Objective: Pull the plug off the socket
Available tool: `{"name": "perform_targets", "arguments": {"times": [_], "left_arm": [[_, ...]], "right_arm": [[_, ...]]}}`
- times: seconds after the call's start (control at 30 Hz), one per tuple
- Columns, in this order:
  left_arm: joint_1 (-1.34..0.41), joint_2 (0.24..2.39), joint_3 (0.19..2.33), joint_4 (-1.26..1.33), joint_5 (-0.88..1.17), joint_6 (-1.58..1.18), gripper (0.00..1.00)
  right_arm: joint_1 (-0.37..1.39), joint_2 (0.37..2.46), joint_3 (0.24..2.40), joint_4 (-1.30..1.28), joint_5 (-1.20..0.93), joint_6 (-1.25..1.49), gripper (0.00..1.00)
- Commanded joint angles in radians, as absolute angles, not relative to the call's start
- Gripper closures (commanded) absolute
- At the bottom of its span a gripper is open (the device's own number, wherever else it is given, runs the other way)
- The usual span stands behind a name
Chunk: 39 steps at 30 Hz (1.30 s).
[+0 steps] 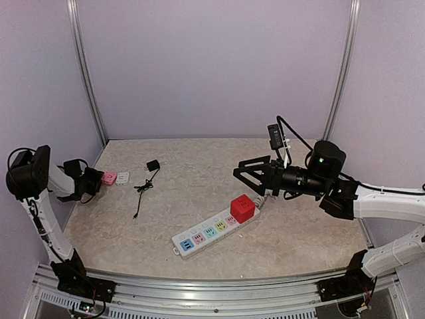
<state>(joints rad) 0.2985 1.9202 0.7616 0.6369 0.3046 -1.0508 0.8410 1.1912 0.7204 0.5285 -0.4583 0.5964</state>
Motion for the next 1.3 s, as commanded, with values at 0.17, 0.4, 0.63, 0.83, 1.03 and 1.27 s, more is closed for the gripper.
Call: {"name": "perform_targets", "arguments": {"times": [0.17,0.4,0.63,0.83,1.03,1.27], "left_arm": [[0.258,1.853,0.792,0.458,0.185,-0.970,0.39],[0.175,1.653,0.858,0.243,0.025,-0.766,0.02],[-0.090,1.427,0.883,0.169,-0.041,-0.427,0.01],[-0.258,1.358,0.940,0.067,0.207,-0.211,0.01],[-0.454,1.389,1.000,-0.031,0.334,-0.076,0.01],[-0.683,1.584,1.168,-0.184,0.315,0.070,0.01]], "right_arm": [[0.832,1.178,0.687,0.540,-0.460,0.604,0.13],[0.827,1.144,0.681,0.466,-0.401,0.577,0.13],[0.780,1.117,0.659,0.423,-0.380,0.582,0.12],[0.707,1.084,0.631,0.389,-0.390,0.584,0.12],[0.614,1.049,0.585,0.358,-0.387,0.600,0.12],[0.508,1.045,0.547,0.313,-0.403,0.624,0.12]]}}
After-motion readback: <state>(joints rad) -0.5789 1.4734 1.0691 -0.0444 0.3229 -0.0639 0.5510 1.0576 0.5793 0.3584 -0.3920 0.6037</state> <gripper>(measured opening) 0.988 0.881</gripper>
